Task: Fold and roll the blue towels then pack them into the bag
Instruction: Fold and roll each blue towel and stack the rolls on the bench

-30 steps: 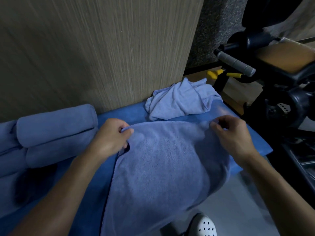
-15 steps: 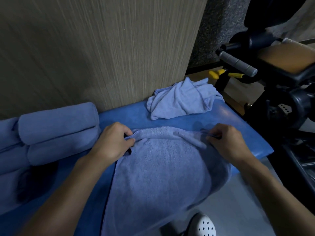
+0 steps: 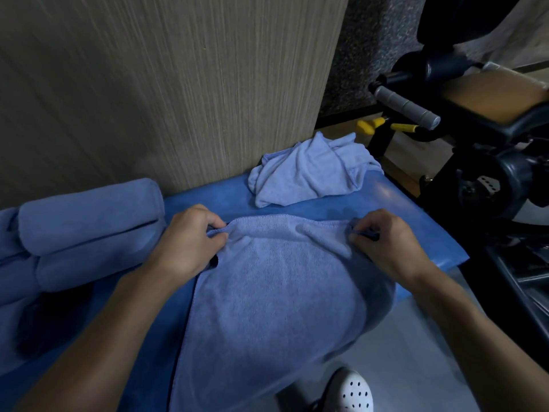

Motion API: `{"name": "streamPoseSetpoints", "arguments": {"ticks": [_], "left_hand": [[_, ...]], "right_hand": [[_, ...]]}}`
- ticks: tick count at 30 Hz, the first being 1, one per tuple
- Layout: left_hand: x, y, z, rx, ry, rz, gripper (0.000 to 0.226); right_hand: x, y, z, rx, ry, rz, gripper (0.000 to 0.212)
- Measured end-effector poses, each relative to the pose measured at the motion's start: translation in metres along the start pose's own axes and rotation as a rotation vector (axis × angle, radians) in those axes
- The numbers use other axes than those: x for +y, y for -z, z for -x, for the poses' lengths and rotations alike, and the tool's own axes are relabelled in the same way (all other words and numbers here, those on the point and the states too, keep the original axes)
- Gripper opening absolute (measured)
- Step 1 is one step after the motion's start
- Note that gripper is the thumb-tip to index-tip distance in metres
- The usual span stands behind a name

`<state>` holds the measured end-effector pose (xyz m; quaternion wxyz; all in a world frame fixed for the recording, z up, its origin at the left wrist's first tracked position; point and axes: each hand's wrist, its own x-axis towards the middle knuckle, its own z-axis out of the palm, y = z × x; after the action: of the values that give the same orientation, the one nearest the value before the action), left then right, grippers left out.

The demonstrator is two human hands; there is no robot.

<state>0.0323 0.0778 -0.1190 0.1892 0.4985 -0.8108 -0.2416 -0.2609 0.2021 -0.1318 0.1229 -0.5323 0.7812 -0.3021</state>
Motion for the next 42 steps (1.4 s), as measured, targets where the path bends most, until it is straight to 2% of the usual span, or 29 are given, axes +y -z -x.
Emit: {"name": "streamPoseSetpoints", "arguments": {"ticks": [3,5,7,10,15,22,30,33,42], "left_hand": [[0.003,0.006,0.000,0.018,0.024,0.073,0.016],[0.008,0.013,0.001,0.007,0.031,0.108,0.020],[0.013,0.022,0.002,-0.018,0.040,0.150,0.019],[0.022,0.034,0.011,-0.040,0.036,0.209,0.012],[0.042,0.056,0.034,0.020,-0.030,0.230,0.014],[0.080,0.126,0.068,0.048,-0.112,0.320,0.023],[0.145,0.214,0.128,0.127,-0.162,0.337,0.004],[0.160,0.235,0.148,0.142,-0.198,0.273,0.009],[0.193,0.257,0.162,0.040,-0.249,0.266,0.018]], "right_hand": [[-0.001,0.004,0.000,0.059,-0.046,-0.079,0.025],[0.001,0.007,0.000,0.062,-0.090,-0.120,0.019],[0.000,0.013,0.002,0.073,-0.121,-0.162,0.012],[-0.004,0.025,0.012,0.071,-0.153,-0.286,0.013],[-0.016,0.058,0.049,0.126,-0.205,-0.506,0.011],[-0.067,0.139,0.088,0.174,-0.099,-0.496,0.016],[-0.125,0.222,0.127,0.330,0.001,-0.587,0.012],[-0.141,0.245,0.144,0.348,0.033,-0.609,0.011],[-0.143,0.286,0.171,0.334,0.062,-0.643,0.010]]}}
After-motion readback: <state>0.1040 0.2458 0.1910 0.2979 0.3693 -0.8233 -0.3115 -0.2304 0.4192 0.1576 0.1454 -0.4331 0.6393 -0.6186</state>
